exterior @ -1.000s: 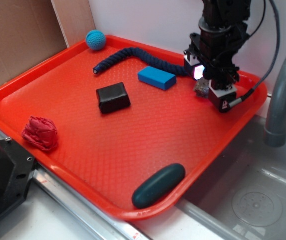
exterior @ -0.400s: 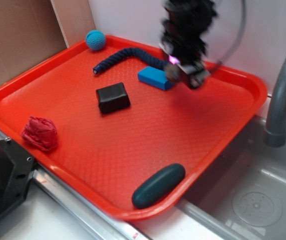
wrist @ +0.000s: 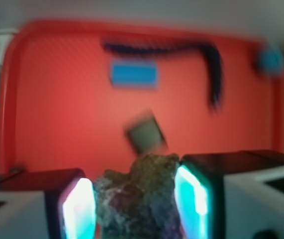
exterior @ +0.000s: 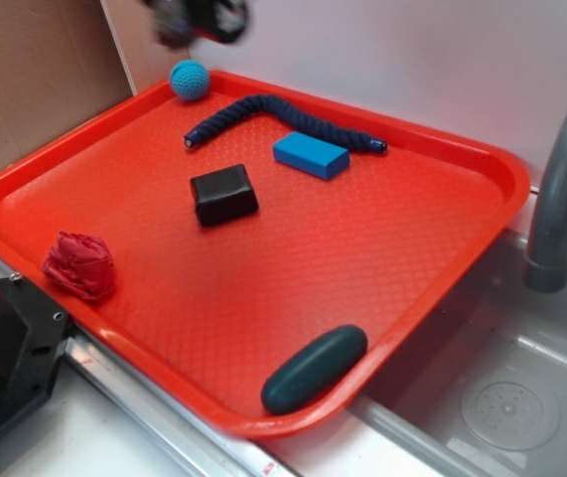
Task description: Grab the rock.
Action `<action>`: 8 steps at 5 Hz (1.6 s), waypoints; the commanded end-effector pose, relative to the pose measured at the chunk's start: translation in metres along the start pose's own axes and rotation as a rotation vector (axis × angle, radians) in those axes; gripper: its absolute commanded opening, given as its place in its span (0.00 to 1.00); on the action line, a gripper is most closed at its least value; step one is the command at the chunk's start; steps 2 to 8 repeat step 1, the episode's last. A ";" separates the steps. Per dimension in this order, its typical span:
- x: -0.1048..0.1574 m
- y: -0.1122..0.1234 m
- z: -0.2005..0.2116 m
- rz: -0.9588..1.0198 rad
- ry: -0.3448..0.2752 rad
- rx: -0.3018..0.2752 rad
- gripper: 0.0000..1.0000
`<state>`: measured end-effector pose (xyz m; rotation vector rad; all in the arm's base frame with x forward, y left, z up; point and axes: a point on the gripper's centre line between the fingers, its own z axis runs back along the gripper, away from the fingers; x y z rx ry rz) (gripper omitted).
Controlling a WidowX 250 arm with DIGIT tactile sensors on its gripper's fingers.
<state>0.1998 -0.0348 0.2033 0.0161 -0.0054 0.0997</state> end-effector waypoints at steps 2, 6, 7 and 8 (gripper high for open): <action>-0.006 -0.037 0.034 0.357 0.083 0.152 0.00; -0.006 -0.037 0.034 0.357 0.083 0.152 0.00; -0.006 -0.037 0.034 0.357 0.083 0.152 0.00; -0.006 -0.037 0.034 0.357 0.083 0.152 0.00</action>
